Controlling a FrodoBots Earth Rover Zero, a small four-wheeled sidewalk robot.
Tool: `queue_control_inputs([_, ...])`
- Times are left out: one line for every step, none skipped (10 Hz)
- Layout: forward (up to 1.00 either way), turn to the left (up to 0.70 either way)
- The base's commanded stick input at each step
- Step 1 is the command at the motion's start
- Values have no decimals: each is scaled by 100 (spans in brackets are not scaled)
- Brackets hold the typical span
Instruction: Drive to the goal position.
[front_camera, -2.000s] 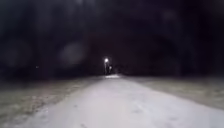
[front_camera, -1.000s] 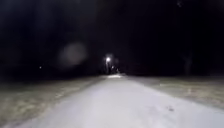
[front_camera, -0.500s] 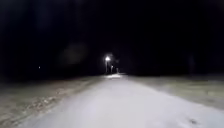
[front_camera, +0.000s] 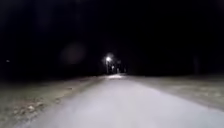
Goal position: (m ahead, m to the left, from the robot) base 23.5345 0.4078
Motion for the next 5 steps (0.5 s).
queue_control_inputs([100, 0])
queue_control_inputs([100, 0])
queue_control_inputs([100, 0])
queue_control_inputs([100, 0])
queue_control_inputs([100, 0])
